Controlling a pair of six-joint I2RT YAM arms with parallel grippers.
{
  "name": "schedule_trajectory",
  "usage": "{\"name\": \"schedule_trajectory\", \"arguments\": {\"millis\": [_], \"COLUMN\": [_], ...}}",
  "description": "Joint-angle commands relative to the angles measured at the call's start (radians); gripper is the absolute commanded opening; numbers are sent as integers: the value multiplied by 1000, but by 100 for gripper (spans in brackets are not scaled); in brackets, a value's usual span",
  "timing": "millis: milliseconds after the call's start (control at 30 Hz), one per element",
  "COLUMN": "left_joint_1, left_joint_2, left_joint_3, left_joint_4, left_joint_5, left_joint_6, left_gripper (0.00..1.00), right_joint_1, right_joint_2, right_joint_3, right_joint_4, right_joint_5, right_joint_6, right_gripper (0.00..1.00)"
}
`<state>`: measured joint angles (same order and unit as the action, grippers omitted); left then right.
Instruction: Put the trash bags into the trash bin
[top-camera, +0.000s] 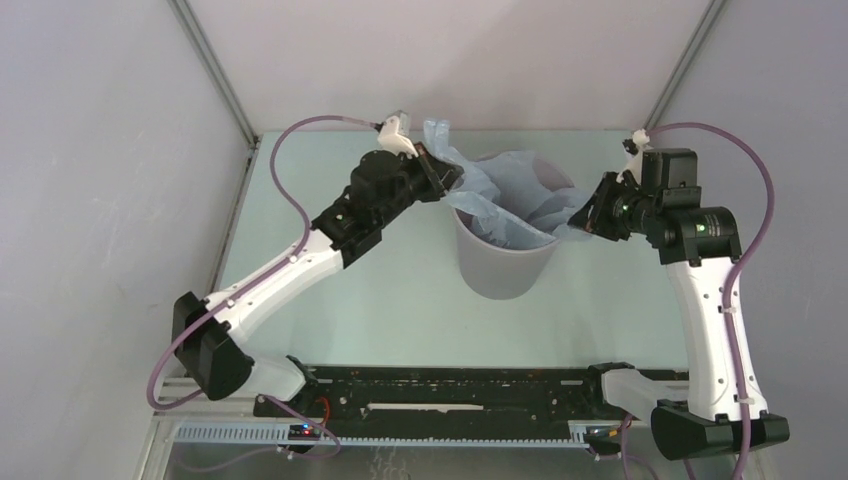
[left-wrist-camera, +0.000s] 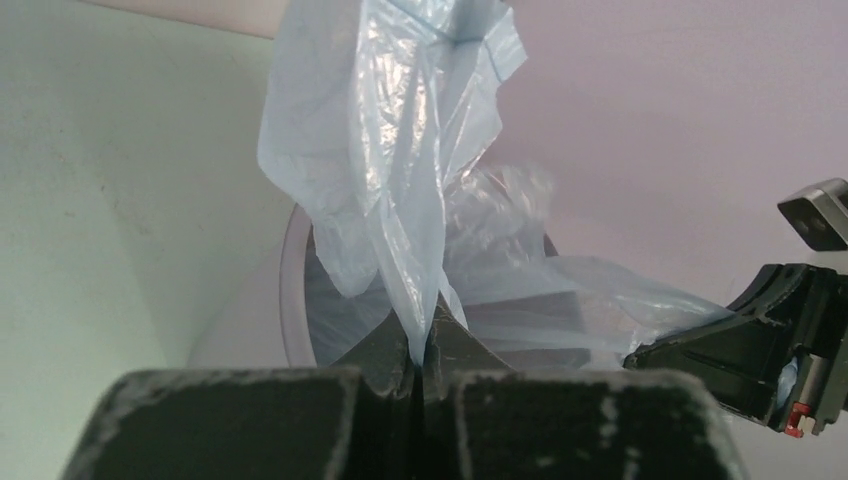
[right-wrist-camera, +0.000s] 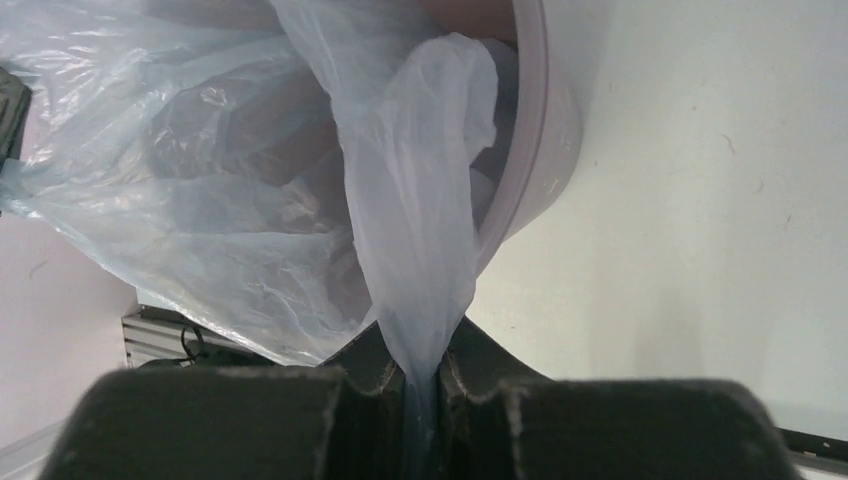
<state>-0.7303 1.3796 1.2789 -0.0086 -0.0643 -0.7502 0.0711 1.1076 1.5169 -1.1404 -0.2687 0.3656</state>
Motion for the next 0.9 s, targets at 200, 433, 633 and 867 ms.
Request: {"name": "schedule_trajectory", "arguments": {"millis": [200,433,633,867], "left_joint_1": [-37,-37,-36,-36], "left_joint_2": [-120,-179,-173,-177], "left_joint_3": [-194,-196,-193,-195], "left_joint_4": [189,104,99,84], "left_joint_5": [-44,-32,-14,-2], "left_joint_6": [153,100,78,78], "left_gripper": [3,18,16,2], "right_joint_1": [-4,0,53,127], "right_joint_2": [-35,25,103,162], "right_joint_3": [-31,116,181,225], "right_joint_4": [39,-11,37,71], "right_joint_5": [12,72,117,258], "right_joint_6": [-47,-83,-146,-318], "right_gripper": [37,72,85,83]}}
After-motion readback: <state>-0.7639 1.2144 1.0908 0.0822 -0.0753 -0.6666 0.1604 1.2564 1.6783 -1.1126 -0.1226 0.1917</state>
